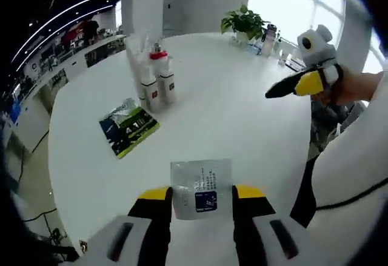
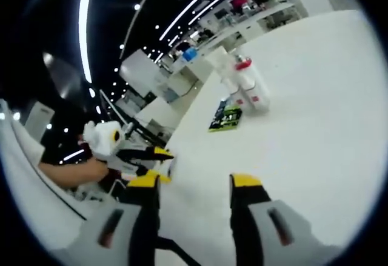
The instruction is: Arrange the skincare products in the storage area until every visible bottle or jar stands upright without overlapping.
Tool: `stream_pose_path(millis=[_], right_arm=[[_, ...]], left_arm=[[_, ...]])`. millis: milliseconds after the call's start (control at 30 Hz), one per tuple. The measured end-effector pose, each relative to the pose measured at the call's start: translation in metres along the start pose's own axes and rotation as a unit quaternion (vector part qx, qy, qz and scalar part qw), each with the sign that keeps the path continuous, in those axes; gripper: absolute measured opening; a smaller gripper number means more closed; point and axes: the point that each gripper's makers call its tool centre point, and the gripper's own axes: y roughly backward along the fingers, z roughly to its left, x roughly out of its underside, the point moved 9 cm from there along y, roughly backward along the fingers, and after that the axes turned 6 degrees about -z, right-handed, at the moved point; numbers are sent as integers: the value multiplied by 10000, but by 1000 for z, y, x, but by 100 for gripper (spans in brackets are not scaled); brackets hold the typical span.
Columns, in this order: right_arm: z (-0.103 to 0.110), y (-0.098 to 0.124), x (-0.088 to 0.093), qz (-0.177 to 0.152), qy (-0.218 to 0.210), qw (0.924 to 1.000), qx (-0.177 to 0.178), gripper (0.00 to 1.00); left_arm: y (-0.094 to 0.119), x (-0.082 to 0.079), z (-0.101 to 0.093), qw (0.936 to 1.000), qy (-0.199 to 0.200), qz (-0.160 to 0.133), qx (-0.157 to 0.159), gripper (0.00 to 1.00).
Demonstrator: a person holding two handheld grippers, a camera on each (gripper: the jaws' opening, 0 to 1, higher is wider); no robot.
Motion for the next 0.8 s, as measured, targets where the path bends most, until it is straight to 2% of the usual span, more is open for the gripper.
stream_pose_path(millis=[33, 167, 400, 500, 700, 800], right_arm=[[1, -1, 1, 37, -39, 10000, -49, 40], [5, -5, 2, 158, -220, 9992, -300, 30], [9, -11, 9, 609, -635, 9946, -551, 26], [10, -13, 15, 820, -788, 9917, -599, 24], [12, -13, 17, 942, -916, 9892, -657, 18], [11, -13, 19, 1075, -946, 9876, -645, 7]], left_arm=[[-1, -7, -7, 9997, -229, 24, 81, 40], [-3, -26, -29, 9965, -737, 75, 382, 40], [-6, -48, -61, 9846, -1602, 101, 698, 40], [-8, -54, -69, 9802, -1818, 111, 777, 40], [-11, -61, -86, 9674, -2319, 142, 1005, 40], [-11, -63, -91, 9645, -2408, 127, 1073, 40]])
